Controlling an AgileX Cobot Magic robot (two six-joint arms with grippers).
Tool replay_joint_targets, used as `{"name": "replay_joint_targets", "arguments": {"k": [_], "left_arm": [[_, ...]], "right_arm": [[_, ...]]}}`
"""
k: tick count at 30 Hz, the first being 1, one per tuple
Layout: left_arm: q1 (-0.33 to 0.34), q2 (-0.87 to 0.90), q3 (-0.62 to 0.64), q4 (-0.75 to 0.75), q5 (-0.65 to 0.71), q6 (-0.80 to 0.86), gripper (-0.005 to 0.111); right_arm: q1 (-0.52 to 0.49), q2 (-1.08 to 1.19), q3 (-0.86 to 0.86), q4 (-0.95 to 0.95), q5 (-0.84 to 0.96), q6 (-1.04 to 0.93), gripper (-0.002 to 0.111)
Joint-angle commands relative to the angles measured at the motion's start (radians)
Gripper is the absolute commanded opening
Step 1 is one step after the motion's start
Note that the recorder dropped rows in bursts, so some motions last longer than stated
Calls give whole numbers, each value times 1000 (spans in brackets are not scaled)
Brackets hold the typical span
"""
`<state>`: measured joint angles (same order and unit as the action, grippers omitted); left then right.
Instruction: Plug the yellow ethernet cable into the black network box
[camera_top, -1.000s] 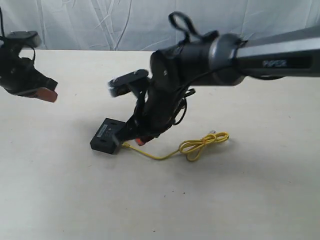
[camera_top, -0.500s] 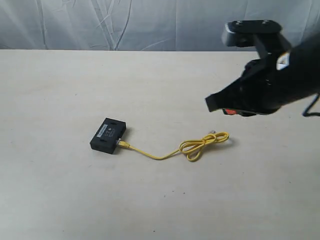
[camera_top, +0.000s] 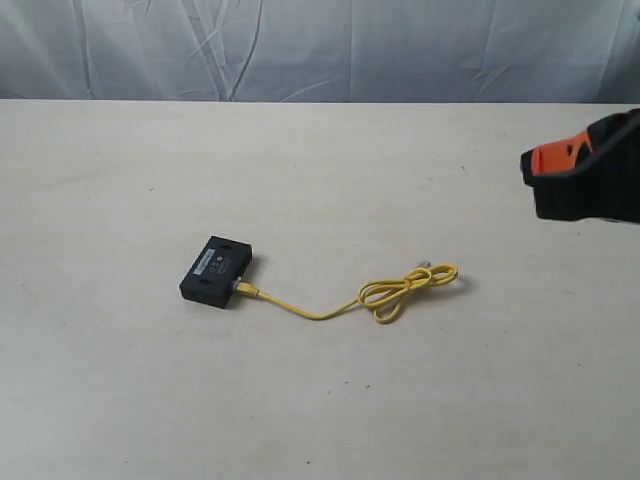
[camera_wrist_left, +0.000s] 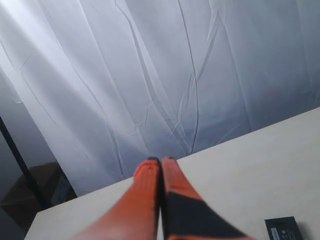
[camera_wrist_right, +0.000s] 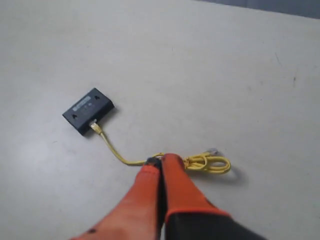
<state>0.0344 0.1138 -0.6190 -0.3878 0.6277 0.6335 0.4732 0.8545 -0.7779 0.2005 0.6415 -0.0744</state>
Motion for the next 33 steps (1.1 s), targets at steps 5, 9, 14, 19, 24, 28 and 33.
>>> {"name": "replay_joint_targets", "arguments": {"k": [5, 9, 14, 19, 24, 28, 33], "left_arm": [[4, -26, 6, -6, 0, -7, 0], [4, -26, 6, -4, 0, -7, 0], [4, -26, 6, -4, 0, -4, 0], [4, -26, 6, -4, 0, -4, 0], [4, -26, 6, -4, 0, -4, 0], [4, -26, 6, -4, 0, -4, 0], [4, -26, 6, -4, 0, -4, 0]], "right_arm": [[-204, -247, 4, 41, -31, -51, 0], [-348, -405, 47, 29, -27, -51, 0], [-473, -596, 203, -49, -29, -51, 0], [-483, -688, 399, -119, -31, -51, 0], [-483, -792, 588, -125, -155, -44, 0], [-453, -855, 636, -176, -202, 35, 0], [-390, -855, 717, -189, -229, 102, 0]]}}
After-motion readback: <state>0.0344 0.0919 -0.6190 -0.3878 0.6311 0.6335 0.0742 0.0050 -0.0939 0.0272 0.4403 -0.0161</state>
